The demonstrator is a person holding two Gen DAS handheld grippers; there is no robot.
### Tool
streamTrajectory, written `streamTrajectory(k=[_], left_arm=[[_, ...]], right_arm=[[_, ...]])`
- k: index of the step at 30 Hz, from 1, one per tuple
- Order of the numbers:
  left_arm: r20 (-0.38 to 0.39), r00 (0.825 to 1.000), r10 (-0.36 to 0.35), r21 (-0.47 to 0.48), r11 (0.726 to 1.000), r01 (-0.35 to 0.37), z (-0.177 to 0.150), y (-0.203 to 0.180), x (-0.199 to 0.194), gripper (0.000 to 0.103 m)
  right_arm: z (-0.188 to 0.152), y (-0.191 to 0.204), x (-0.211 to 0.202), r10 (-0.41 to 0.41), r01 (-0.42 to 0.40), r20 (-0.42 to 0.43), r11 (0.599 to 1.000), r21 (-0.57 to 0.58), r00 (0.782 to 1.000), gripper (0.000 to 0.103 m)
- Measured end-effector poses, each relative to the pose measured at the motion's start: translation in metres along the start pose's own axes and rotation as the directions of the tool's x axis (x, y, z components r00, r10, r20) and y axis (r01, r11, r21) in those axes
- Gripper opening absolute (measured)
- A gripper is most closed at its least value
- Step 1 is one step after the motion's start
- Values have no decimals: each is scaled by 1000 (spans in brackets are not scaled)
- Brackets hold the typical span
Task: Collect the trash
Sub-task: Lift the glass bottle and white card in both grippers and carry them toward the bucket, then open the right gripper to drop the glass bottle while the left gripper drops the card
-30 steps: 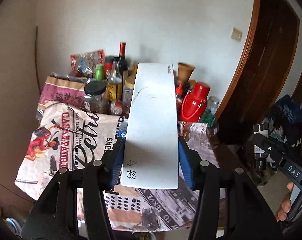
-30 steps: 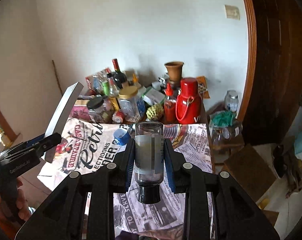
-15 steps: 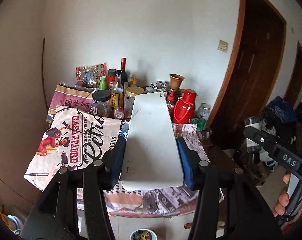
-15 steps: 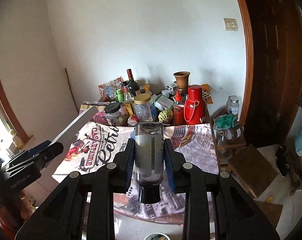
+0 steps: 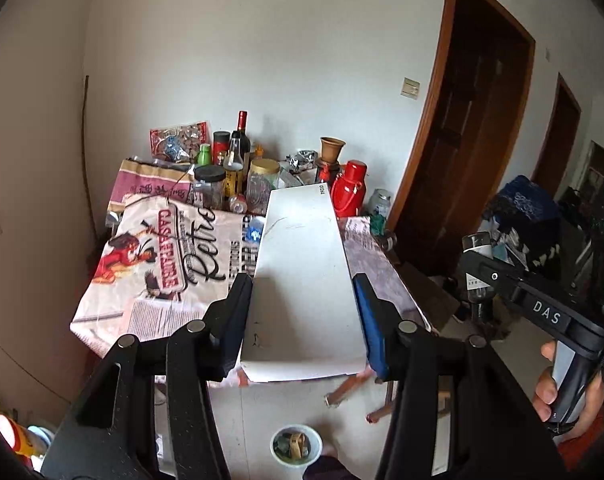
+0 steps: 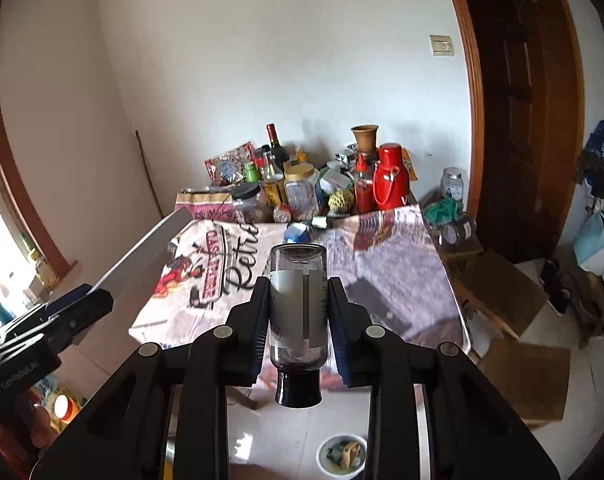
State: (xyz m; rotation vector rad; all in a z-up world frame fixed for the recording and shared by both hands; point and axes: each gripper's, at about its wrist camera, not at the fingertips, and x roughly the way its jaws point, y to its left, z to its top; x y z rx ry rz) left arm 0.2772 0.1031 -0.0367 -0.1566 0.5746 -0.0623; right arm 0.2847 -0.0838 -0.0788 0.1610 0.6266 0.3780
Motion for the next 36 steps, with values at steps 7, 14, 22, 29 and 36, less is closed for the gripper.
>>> streamTrajectory(k=[7, 14, 22, 29, 36], left_arm=[[-82, 996, -42, -1, 999, 42, -43, 5, -17, 50], [-198, 979, -50, -4, 999, 51, -81, -5, -7, 50], [-348, 937, -15, -53, 999, -3, -132, -19, 41, 50], [-462, 887, 13, -88, 994, -61, -192, -25, 101, 50], [-570, 822, 27, -130, 984, -122, -266, -12, 154, 50]], right_arm=[[-44, 6, -20, -40, 43, -73, 999, 31, 996, 25], [-74, -8, -14, -47, 56, -173, 997, 51, 984, 25], [-112, -45, 24, -11, 29, -296, 998, 56, 955, 26], [-162, -79, 73, 11, 8, -412, 999, 44, 911, 26], [-217, -97, 127, 39, -19, -509, 999, 45, 860, 26]])
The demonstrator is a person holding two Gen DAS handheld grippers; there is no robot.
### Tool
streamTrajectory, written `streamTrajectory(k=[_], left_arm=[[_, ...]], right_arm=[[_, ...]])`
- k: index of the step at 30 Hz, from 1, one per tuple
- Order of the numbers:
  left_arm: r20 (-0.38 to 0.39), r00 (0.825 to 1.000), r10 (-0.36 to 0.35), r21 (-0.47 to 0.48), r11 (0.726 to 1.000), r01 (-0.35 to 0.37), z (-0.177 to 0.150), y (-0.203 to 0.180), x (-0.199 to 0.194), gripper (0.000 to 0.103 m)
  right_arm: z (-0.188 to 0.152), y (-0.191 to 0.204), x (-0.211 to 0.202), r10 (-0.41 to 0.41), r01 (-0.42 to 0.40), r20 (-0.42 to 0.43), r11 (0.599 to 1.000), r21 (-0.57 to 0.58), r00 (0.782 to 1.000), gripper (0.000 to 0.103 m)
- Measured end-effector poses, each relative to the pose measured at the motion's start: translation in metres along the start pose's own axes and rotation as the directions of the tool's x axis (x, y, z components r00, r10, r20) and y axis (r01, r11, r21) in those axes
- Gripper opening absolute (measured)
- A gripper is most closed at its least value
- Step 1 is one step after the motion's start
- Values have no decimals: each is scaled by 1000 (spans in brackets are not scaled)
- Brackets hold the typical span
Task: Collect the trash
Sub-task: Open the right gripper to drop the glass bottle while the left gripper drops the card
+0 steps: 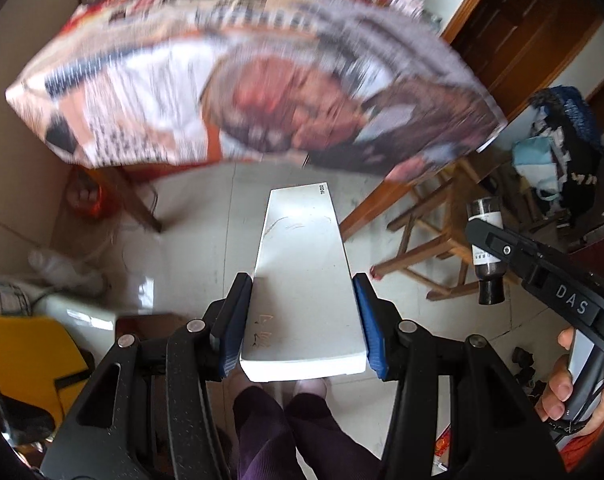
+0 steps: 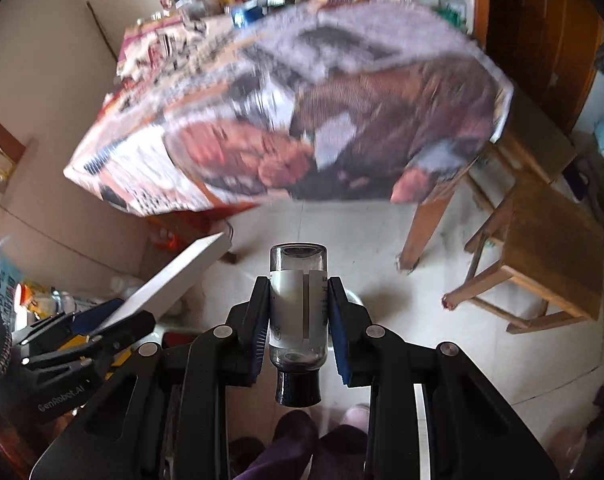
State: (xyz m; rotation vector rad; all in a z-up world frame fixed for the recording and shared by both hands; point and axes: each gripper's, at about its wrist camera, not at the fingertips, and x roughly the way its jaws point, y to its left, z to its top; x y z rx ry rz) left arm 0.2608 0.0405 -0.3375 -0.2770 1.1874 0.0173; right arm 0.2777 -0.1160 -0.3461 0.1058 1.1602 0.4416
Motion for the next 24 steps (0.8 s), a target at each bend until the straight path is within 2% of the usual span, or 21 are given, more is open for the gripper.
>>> streamTrajectory(k=[6, 7, 8, 10, 21, 24], left_arm=[[-71, 997, 21, -31, 999, -23, -15, 18, 63, 50], [-81, 996, 22, -35, 999, -25, -16, 20, 72, 50], [-90, 996, 20, -40, 999, -24, -17, 23, 81, 50], [-114, 993, 15, -48, 999, -20, -19, 27, 101, 50], [-226, 974, -34, -45, 999, 25, -8, 16, 184, 51], [-254, 967, -18, -48, 999, 6, -3, 13, 199, 59]], right_arm=[[-4, -3, 67, 60, -62, -81, 998, -30, 995, 26], [-2, -3, 74, 63, -66, -91, 997, -32, 994, 30], [-1, -4, 84, 56, -60, -107, 998, -36, 993, 41], [-1, -8, 95, 33, -37, -116, 999, -32, 993, 50], [-12, -48, 110, -14, 19, -163, 999, 31, 987, 50], [-11, -54, 111, -18, 27, -175, 999, 47, 984, 50]])
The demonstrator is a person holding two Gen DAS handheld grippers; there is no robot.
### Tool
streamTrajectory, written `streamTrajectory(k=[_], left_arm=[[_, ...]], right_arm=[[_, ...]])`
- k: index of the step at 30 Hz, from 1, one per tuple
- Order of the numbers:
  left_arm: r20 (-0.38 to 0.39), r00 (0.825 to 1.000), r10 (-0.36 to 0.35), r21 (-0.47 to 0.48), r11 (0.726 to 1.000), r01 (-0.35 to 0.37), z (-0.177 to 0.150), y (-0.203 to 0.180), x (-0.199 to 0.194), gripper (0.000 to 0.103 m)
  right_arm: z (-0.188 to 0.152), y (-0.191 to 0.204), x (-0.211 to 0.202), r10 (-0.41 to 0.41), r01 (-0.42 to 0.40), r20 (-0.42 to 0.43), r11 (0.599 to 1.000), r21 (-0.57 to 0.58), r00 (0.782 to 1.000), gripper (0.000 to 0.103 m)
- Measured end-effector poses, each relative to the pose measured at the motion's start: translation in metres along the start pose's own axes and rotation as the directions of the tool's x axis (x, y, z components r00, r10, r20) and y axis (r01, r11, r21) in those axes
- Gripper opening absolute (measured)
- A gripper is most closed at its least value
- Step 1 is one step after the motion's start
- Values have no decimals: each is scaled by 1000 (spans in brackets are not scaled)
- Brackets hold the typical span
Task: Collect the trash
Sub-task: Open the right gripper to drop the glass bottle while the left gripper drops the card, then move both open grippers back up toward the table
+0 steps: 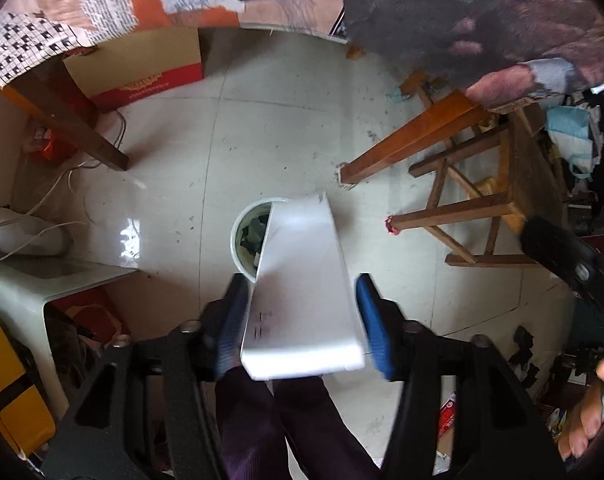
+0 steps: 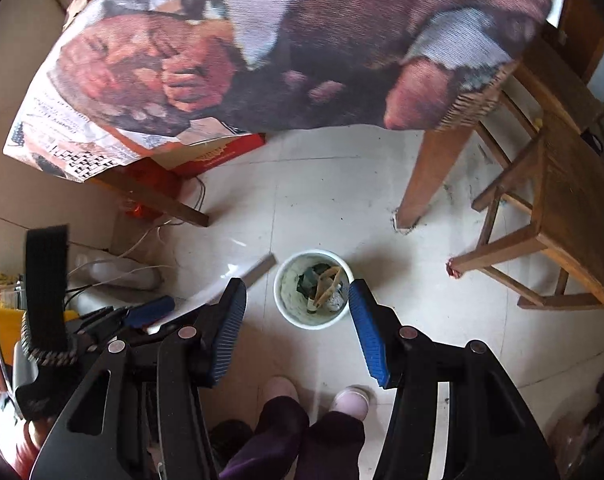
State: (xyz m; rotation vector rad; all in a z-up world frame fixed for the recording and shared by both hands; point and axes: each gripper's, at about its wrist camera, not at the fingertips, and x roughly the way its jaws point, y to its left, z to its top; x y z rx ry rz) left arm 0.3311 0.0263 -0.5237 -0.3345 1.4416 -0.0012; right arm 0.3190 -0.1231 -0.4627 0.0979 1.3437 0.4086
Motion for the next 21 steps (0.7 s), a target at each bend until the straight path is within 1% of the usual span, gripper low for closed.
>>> streamTrajectory(k=[4, 8, 11, 13, 17, 21], left_arm=[[-7, 1000, -14, 1, 1000, 14, 4, -5, -3, 59], [8, 1000, 8, 36, 999, -8, 4, -12, -22, 59], [22, 1000, 14, 48, 999, -15, 2, -16, -44, 59], [36, 999, 13, 55, 998, -15, 0, -19, -64, 59], [77, 997, 8, 57, 998, -13, -2, -22, -108, 59], [145, 989, -11, 51, 999, 4, -7, -26, -164, 59]], right_arm=[[2, -3, -6, -5, 5, -5, 1000, 14, 1000, 50], [5, 2, -20, -4, 4, 6, 1000, 14, 1000, 50], [8, 10, -39, -2, 1, 21, 1000, 8, 1000, 50], [10, 15, -50, -2, 2, 33, 1000, 5, 999, 50], [12, 30, -84, -2, 2, 72, 1000, -3, 997, 50], [12, 49, -129, -2, 3, 118, 1000, -12, 993, 50]])
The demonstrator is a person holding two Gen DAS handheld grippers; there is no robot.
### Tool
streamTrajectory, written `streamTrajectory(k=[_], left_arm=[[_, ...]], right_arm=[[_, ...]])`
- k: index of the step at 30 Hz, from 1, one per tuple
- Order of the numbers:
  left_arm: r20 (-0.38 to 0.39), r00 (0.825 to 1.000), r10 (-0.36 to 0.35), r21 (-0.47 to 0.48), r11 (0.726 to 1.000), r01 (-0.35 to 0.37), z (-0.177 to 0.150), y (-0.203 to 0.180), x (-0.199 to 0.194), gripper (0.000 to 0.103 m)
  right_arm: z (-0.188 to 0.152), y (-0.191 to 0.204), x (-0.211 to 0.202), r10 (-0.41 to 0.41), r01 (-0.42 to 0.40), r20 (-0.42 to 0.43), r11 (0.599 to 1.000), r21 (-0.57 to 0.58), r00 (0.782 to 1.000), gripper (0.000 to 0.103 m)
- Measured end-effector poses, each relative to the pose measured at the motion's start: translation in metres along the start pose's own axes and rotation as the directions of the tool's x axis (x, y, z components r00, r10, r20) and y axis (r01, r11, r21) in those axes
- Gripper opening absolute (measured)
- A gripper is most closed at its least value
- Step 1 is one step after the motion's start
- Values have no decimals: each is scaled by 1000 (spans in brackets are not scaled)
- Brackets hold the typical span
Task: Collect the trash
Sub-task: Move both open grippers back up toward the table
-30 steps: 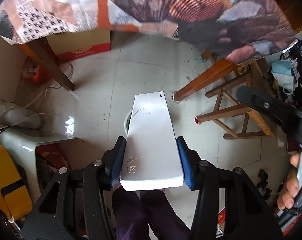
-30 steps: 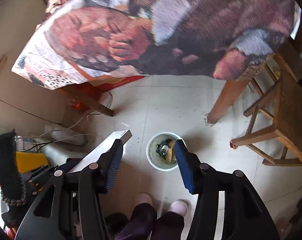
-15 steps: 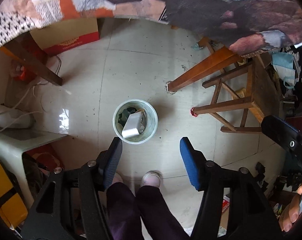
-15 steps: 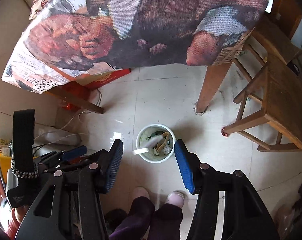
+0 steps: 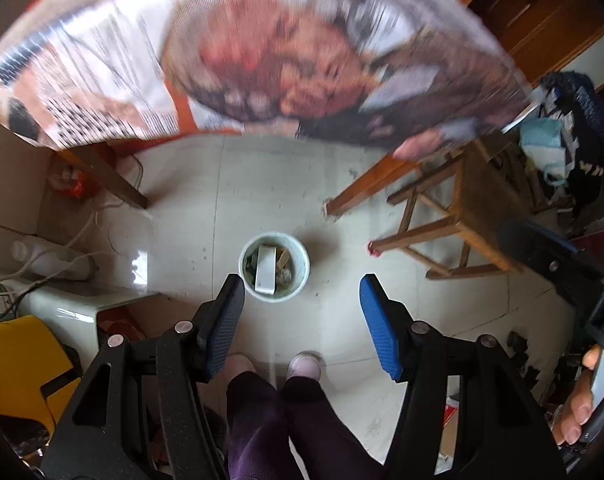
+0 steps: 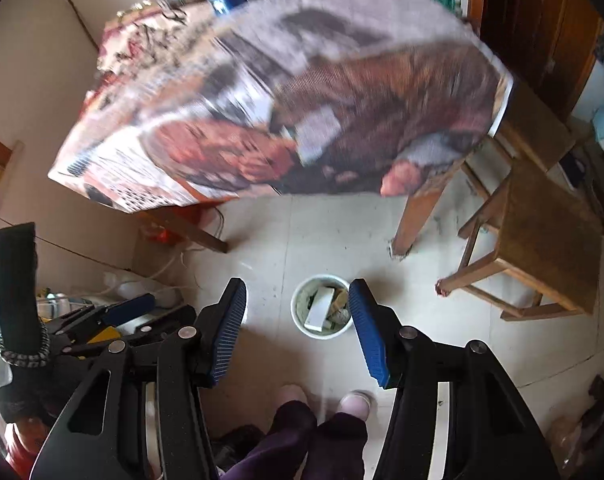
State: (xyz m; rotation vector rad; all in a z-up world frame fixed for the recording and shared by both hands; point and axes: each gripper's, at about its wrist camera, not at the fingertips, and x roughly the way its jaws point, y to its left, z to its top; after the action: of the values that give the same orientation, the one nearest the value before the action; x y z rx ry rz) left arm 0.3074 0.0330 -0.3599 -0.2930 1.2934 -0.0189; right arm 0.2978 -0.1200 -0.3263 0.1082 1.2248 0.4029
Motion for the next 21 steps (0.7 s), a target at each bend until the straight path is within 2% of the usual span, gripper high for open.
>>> streamTrajectory(k=[5, 12, 17, 21], left_arm=[[112, 994, -12, 15, 1000, 10, 2, -6, -77, 59], [254, 965, -57, 46, 998, 47, 4, -2, -175, 62], [334, 940, -66, 85, 996, 40, 2, -1, -225, 62], [406, 910, -81, 114, 993, 38, 1, 1, -265, 65]], right_arm=[[4, 24, -52, 4, -3, 70, 1000, -16, 998, 50], [7, 58, -126, -13, 24, 212, 999, -49, 977, 50], [9, 76, -176, -29, 43, 320, 998, -37, 947, 52], [7, 91, -210, -46, 58, 425, 998, -16, 904, 63]])
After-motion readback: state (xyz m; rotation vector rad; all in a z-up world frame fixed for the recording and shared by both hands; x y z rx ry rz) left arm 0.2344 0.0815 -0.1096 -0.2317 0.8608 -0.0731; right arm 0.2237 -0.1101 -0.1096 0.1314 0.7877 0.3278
